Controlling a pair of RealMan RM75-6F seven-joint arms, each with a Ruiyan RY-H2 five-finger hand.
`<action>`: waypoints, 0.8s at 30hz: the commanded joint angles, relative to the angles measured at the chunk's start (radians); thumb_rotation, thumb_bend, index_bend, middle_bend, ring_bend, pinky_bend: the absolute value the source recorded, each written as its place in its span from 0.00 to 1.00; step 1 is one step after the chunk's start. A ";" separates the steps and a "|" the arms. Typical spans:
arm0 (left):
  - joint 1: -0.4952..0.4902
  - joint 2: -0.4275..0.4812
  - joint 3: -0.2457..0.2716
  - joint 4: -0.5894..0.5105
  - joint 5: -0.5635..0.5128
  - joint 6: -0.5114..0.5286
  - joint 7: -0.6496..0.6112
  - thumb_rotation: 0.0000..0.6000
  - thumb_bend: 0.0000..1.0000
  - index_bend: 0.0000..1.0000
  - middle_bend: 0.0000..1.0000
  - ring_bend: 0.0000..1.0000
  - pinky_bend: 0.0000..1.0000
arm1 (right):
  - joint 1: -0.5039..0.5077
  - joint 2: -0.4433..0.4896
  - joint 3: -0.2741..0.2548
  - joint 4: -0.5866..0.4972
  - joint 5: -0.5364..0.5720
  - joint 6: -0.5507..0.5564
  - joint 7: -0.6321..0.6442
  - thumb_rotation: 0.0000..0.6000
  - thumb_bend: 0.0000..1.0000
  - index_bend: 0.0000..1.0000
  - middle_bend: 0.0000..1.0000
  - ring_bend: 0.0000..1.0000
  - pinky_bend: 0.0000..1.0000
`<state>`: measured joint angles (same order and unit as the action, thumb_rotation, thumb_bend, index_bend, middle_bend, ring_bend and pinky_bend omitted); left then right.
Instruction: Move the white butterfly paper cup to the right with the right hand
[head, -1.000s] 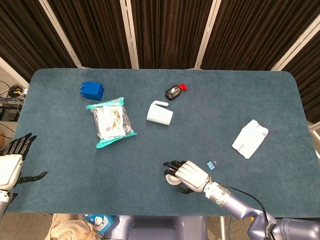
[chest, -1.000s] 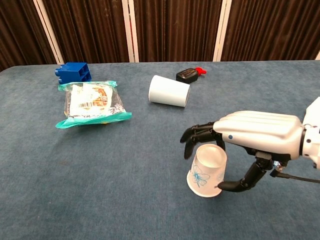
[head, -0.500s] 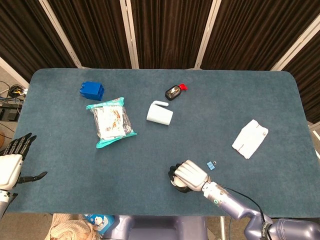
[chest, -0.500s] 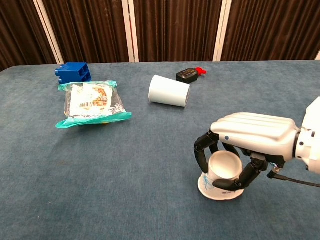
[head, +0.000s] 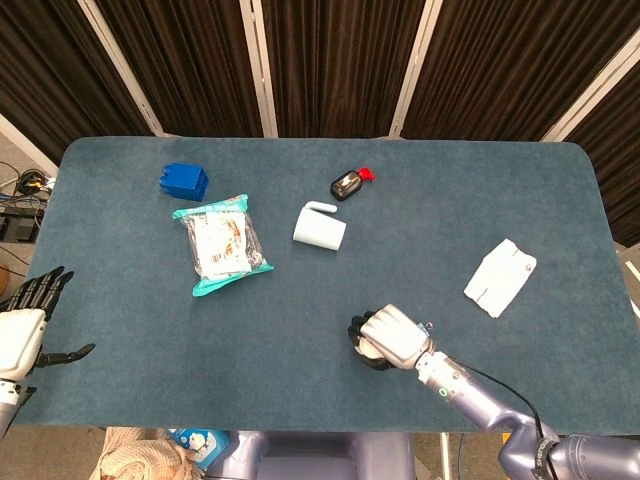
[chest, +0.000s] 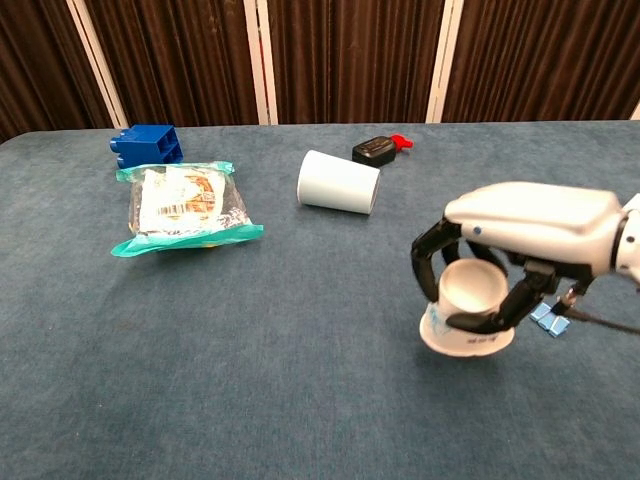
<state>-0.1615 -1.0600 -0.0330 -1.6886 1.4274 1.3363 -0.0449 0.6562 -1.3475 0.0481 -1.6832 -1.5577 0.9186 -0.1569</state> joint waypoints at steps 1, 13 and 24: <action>0.000 0.000 0.000 -0.001 -0.001 -0.001 0.000 1.00 0.00 0.00 0.00 0.00 0.00 | 0.001 0.034 0.007 0.006 0.026 -0.005 -0.010 1.00 0.39 0.60 0.46 0.52 0.64; -0.001 -0.003 0.004 -0.004 -0.003 -0.006 0.015 1.00 0.00 0.00 0.00 0.00 0.00 | -0.019 0.076 -0.019 0.056 0.059 -0.007 -0.015 1.00 0.39 0.60 0.46 0.52 0.64; 0.000 -0.004 0.004 -0.006 -0.006 -0.004 0.020 1.00 0.00 0.00 0.00 0.00 0.00 | -0.027 0.107 -0.019 0.046 0.075 0.005 -0.020 1.00 0.39 0.60 0.46 0.52 0.64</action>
<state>-0.1612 -1.0637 -0.0286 -1.6945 1.4219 1.3320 -0.0247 0.6305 -1.2423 0.0297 -1.6361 -1.4850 0.9238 -0.1783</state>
